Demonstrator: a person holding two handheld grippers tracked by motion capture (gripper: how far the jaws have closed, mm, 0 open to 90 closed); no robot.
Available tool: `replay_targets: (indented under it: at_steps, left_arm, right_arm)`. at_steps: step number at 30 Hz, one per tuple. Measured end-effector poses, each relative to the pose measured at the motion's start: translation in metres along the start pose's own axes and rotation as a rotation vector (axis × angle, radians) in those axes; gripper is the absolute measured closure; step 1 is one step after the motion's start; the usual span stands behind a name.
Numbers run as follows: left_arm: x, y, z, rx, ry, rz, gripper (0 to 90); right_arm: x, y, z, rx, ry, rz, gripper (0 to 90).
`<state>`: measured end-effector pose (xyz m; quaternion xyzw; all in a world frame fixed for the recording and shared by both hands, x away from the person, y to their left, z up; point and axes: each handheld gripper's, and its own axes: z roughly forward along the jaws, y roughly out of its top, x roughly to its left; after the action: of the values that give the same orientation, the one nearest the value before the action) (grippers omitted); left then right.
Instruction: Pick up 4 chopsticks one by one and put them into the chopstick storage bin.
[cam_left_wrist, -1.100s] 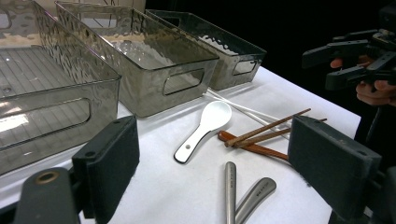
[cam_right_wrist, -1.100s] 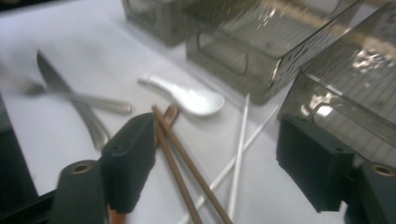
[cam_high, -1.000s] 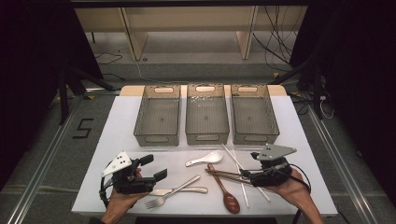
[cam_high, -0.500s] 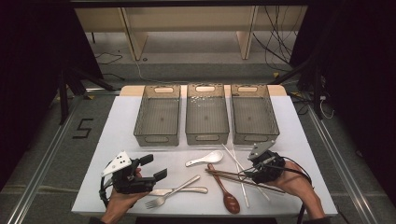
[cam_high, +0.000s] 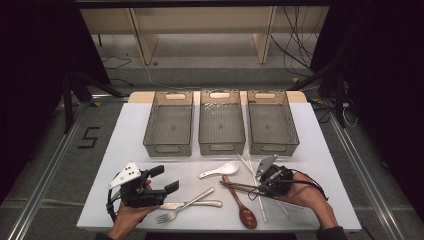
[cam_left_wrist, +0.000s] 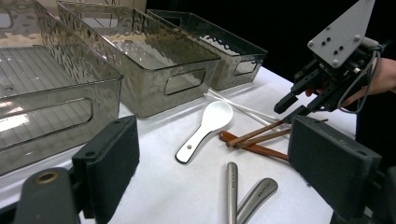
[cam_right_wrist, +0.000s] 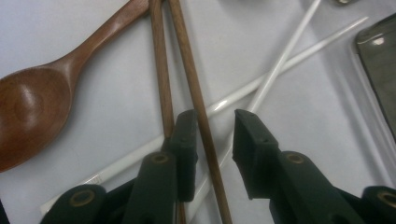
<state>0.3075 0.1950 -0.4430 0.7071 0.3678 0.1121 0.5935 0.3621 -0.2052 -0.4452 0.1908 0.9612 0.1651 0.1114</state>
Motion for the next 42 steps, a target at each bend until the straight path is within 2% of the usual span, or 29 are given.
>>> replay_targets:
  at_steps: [8,13,19,24,29,33,34,39,42]
  left_arm:
    - [0.000,0.000,0.000,0.002,0.001,-0.001,16.3]
    - [0.001,0.000,0.000,0.003,0.001,-0.001,16.3]
    - [0.000,0.000,0.000,0.002,0.001,-0.002,16.3]
    - [0.001,0.000,0.000,0.003,0.001,0.001,16.3]
    - [0.001,0.001,0.000,0.000,0.003,0.001,16.3]
    - [0.001,0.001,-0.001,-0.002,0.004,0.002,16.3]
    - [0.001,0.001,-0.001,-0.002,0.004,0.002,16.3]
    - [0.001,0.001,0.000,-0.006,0.007,-0.003,16.3]
    - [0.001,0.001,-0.001,-0.006,0.008,-0.002,16.3]
  right_arm:
    - [-0.001,0.003,0.010,0.047,0.023,-0.055,78.3]
    - [0.000,0.005,0.013,0.067,0.042,-0.066,83.0]
    - [-0.001,0.004,0.013,0.050,0.039,-0.097,84.8]
    - [-0.001,0.005,0.006,0.039,0.025,-0.101,85.0]
    - [0.001,0.009,-0.007,0.013,0.012,-0.106,85.1]
    - [0.004,0.014,-0.016,-0.052,0.012,-0.093,85.1]
    - [0.004,0.014,-0.016,-0.052,0.012,-0.093,85.1]
    - [0.003,0.021,-0.020,-0.117,0.015,-0.047,85.1]
    - [0.001,0.028,-0.022,-0.149,0.029,0.001,85.1]
